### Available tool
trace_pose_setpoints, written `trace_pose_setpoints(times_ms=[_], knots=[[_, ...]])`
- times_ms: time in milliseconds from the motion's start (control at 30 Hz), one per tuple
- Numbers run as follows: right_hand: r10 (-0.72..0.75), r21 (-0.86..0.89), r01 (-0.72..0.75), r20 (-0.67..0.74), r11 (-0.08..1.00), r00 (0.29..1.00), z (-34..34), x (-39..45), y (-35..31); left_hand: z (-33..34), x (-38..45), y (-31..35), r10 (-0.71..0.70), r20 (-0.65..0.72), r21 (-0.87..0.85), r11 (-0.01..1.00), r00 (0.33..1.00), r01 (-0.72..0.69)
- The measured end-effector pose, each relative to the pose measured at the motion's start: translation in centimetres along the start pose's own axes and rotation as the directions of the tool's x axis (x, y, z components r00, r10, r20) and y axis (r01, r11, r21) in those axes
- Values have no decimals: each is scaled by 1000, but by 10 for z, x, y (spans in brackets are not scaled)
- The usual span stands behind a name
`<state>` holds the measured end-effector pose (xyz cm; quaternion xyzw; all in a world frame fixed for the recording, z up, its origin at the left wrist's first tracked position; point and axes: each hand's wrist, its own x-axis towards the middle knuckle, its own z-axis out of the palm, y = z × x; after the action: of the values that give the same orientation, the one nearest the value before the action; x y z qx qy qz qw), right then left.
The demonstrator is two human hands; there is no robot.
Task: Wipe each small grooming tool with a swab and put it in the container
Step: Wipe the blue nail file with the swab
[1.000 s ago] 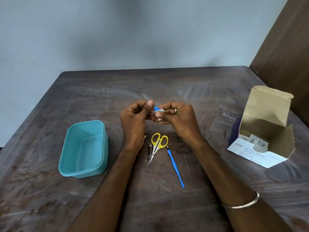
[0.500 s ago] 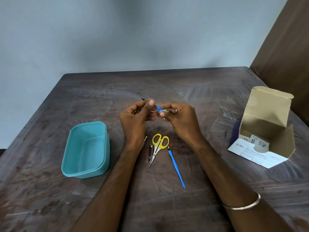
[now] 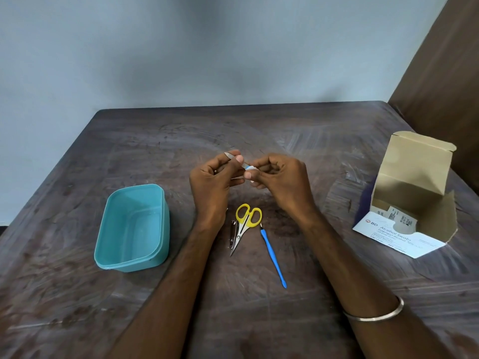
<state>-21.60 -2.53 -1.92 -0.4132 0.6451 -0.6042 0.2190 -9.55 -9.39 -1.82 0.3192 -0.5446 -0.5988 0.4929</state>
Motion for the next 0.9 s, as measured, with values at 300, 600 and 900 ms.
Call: trace_pose_setpoints(times_ms=[300,600,900], knots=[[59,61,-63,75,996,995,-2,4,2,-3,3,-1,-13,45,4,1000,999,12],[59,82,-61,31,995,998,-1,1,0,-5,4,-1,9,54,44,999,998,-12],[70,118,-85,125,989,990,-1,4,2,-6,7,-2,6,14,-21,1000,1000,-5]])
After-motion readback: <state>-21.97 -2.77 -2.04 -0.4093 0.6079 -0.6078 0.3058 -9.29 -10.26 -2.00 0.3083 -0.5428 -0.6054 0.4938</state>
